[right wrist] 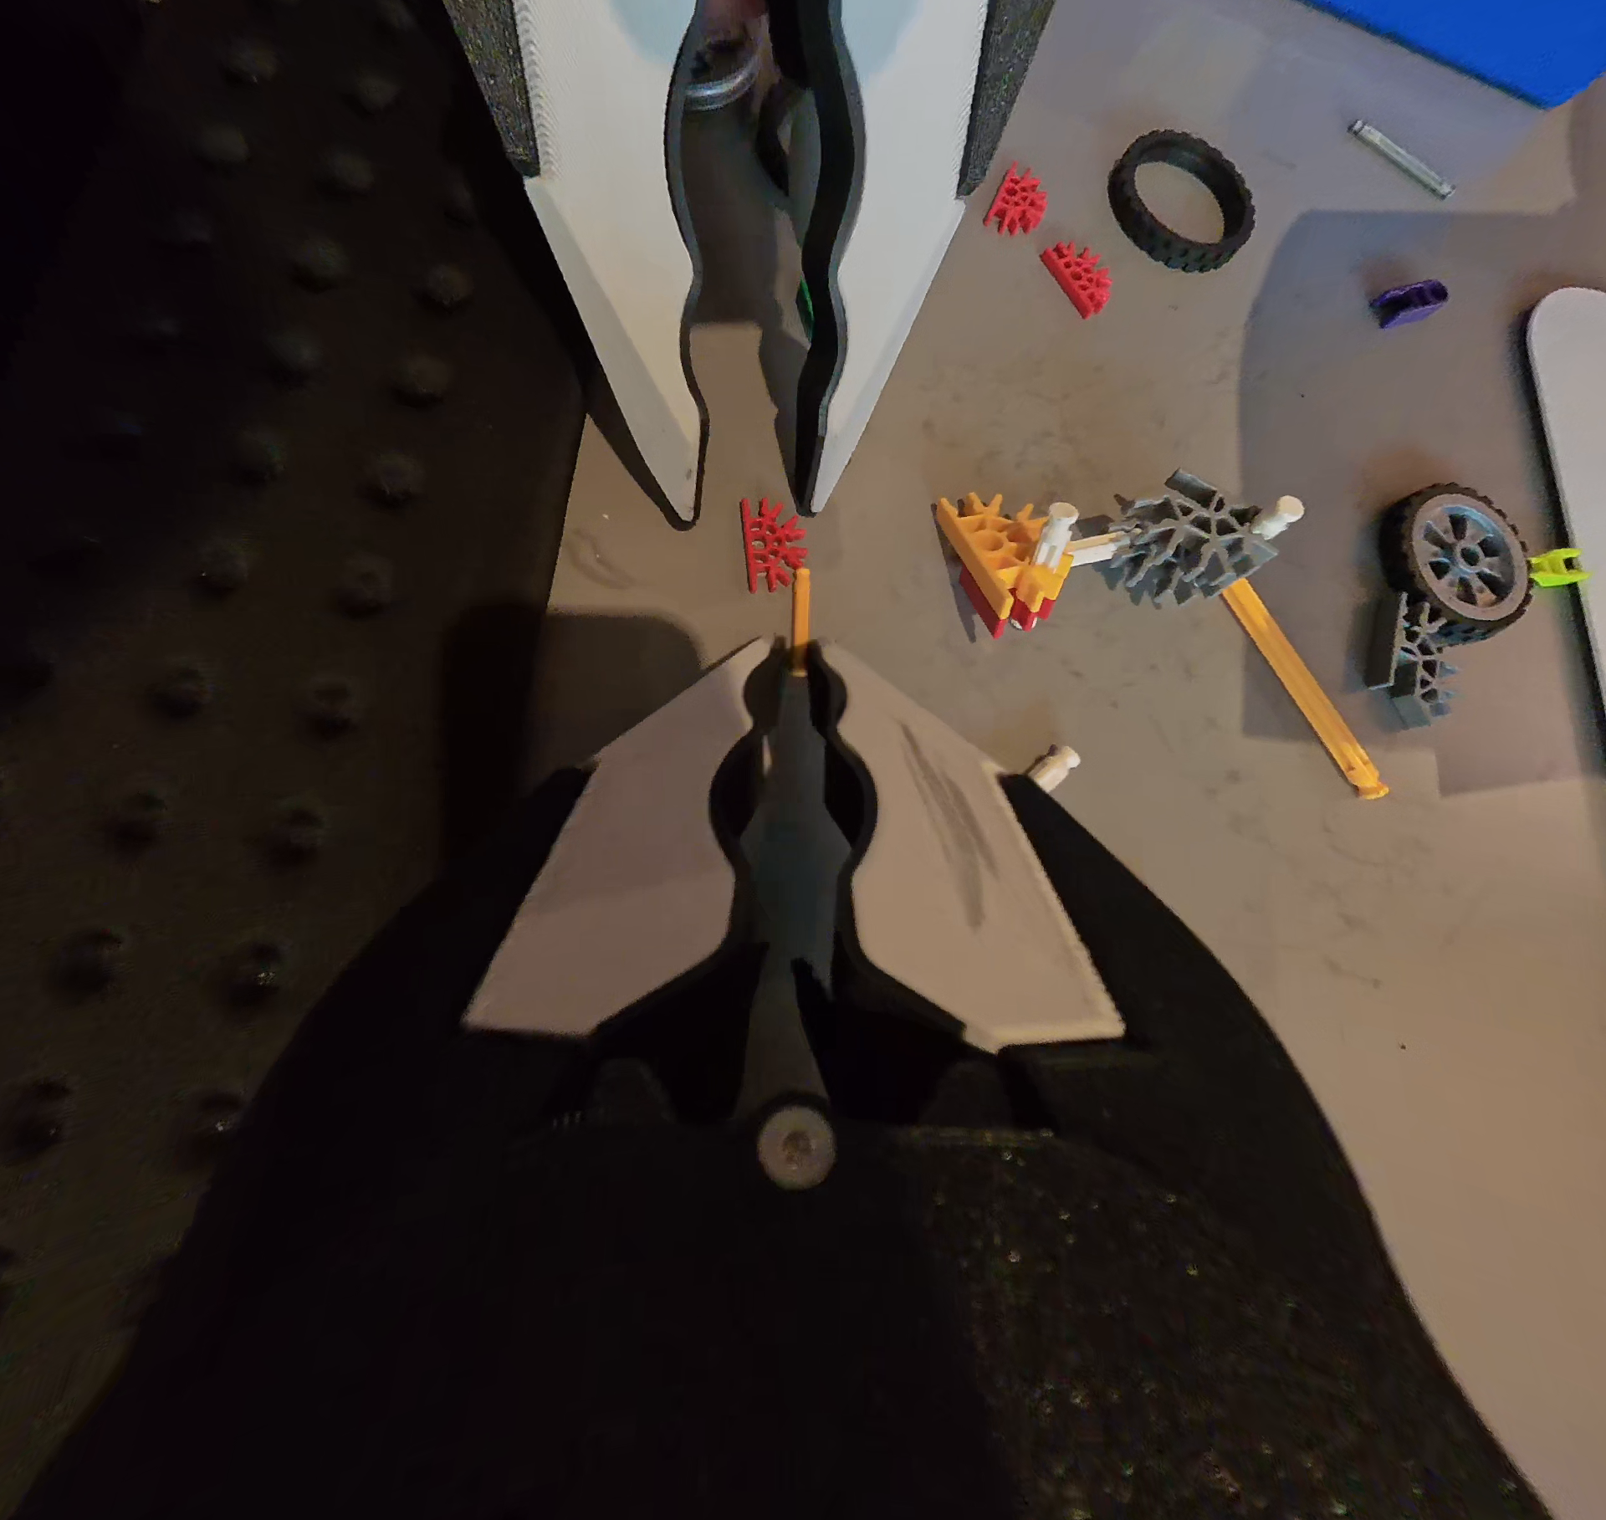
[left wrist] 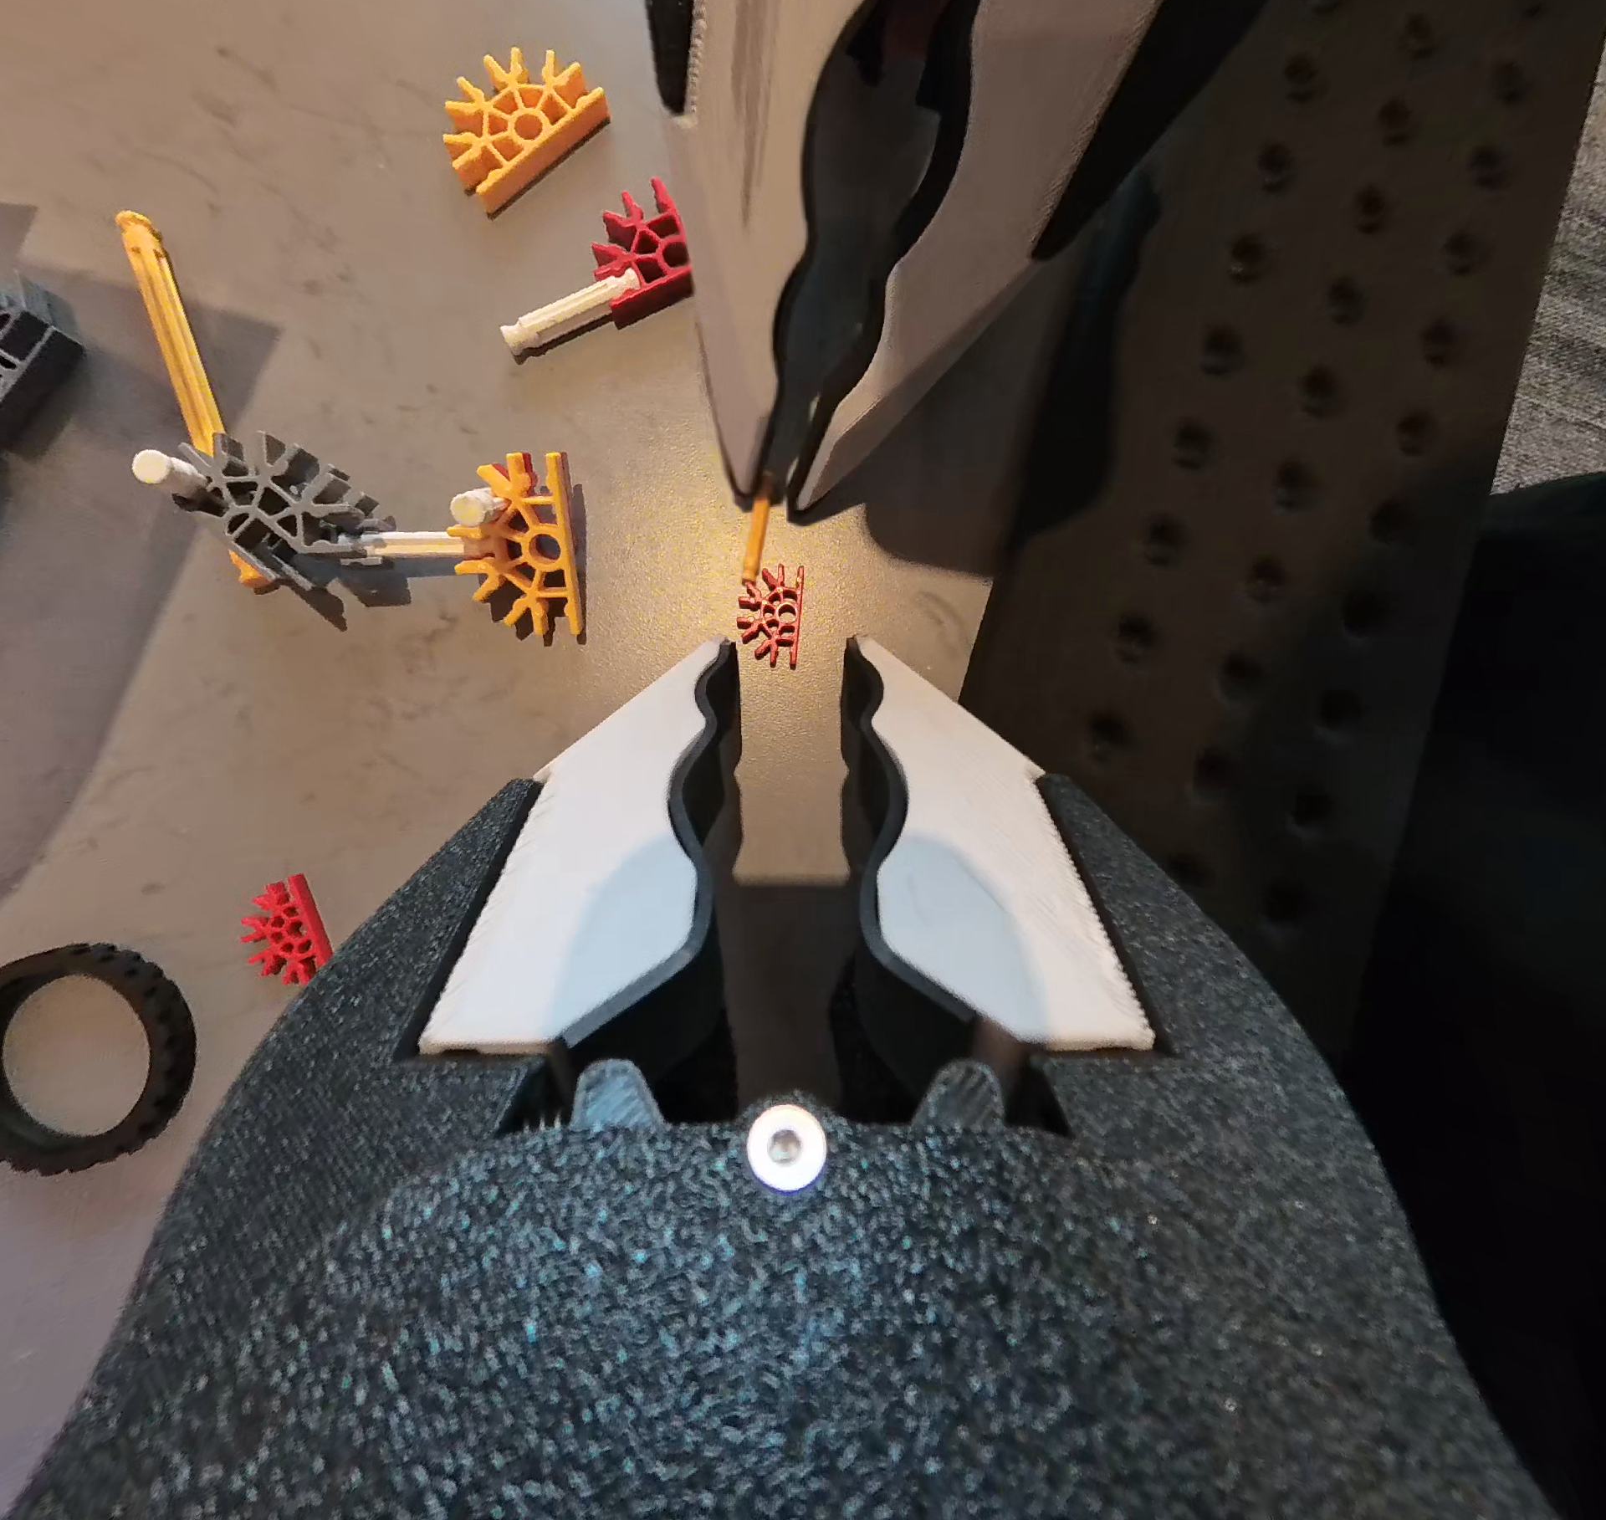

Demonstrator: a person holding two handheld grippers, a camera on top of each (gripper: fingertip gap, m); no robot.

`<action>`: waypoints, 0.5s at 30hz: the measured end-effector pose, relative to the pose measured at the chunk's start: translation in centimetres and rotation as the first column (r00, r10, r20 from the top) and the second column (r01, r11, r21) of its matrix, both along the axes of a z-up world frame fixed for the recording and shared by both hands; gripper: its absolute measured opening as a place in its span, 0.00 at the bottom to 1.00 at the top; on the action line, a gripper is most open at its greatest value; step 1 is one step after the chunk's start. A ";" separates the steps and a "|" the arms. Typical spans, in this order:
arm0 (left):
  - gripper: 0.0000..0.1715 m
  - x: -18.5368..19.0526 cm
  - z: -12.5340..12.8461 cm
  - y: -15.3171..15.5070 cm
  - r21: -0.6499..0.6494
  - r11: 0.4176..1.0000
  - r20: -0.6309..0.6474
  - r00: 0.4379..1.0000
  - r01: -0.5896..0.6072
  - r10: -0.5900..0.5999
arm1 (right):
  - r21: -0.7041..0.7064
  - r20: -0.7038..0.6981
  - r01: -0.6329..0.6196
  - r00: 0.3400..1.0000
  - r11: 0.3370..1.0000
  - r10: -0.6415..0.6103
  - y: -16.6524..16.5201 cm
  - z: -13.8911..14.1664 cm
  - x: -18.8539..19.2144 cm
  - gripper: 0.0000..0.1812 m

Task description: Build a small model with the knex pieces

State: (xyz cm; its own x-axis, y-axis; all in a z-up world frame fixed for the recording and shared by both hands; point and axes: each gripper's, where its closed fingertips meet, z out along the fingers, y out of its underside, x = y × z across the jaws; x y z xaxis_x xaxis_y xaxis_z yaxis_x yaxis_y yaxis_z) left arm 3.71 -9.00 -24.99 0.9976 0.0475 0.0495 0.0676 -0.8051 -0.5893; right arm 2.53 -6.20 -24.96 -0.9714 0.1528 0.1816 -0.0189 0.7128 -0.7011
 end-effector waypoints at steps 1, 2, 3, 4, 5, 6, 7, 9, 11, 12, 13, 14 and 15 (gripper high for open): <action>0.13 0.0 0.0 0.0 0.001 1.000 -0.002 1.000 -0.001 0.001 | 0.000 0.001 0.001 1.000 1.000 -0.001 0.0 0.0 0.0 0.01; 0.13 0.0 0.0 0.0 0.002 1.000 -0.002 1.000 -0.001 0.001 | -0.001 0.002 0.003 1.000 1.000 -0.003 -0.1 0.0 0.0 0.01; 0.13 0.0 0.0 0.0 0.003 1.000 -0.002 1.000 -0.001 0.001 | -0.002 0.005 0.004 1.000 1.000 -0.004 -0.1 0.0 -0.1 0.01; 0.13 0.0 0.0 0.0 0.004 1.000 -0.002 1.000 -0.002 0.002 | -0.002 0.005 0.004 1.000 1.000 -0.004 -0.1 0.0 -0.1 0.01; 0.13 0.0 0.0 0.0 0.004 1.000 -0.002 1.000 -0.002 0.002 | -0.002 0.005 0.004 1.000 1.000 -0.004 -0.1 0.0 -0.1 0.01; 0.13 0.0 0.0 0.0 0.004 1.000 -0.003 1.000 -0.003 0.003 | -0.003 0.005 0.004 1.000 1.000 -0.004 -0.1 0.0 -0.1 0.01; 0.13 0.0 0.0 0.0 0.004 1.000 -0.003 1.000 -0.002 0.002 | -0.002 0.003 0.003 1.000 1.000 -0.003 -0.1 0.0 -0.1 0.01; 0.13 0.0 0.0 0.0 0.004 1.000 -0.006 1.000 -0.002 0.002 | -0.002 0.002 0.001 1.000 1.000 -0.001 -0.1 0.0 -0.1 0.01; 0.13 0.0 0.1 0.0 0.006 1.000 -0.009 1.000 -0.001 0.001 | -0.004 0.003 0.003 1.000 1.000 -0.003 0.0 0.1 -0.1 0.01; 0.13 -0.1 0.0 0.0 0.005 1.000 -0.010 1.000 -0.001 0.001 | -0.007 0.002 0.006 1.000 1.000 -0.006 0.1 0.1 -0.2 0.01; 0.13 -0.1 0.0 0.0 0.002 1.000 -0.013 1.000 -0.002 0.002 | -0.009 0.003 0.007 1.000 1.000 -0.007 0.1 0.2 -0.2 0.01; 0.12 -0.2 0.0 0.0 0.003 1.000 -0.017 1.000 -0.001 0.001 | -0.011 0.003 0.008 1.000 1.000 -0.008 0.2 0.2 -0.2 0.01; 0.12 -0.2 0.0 0.1 0.002 1.000 -0.020 1.000 -0.001 0.001 | -0.011 0.003 0.009 1.000 1.000 -0.009 0.2 0.2 -0.2 0.01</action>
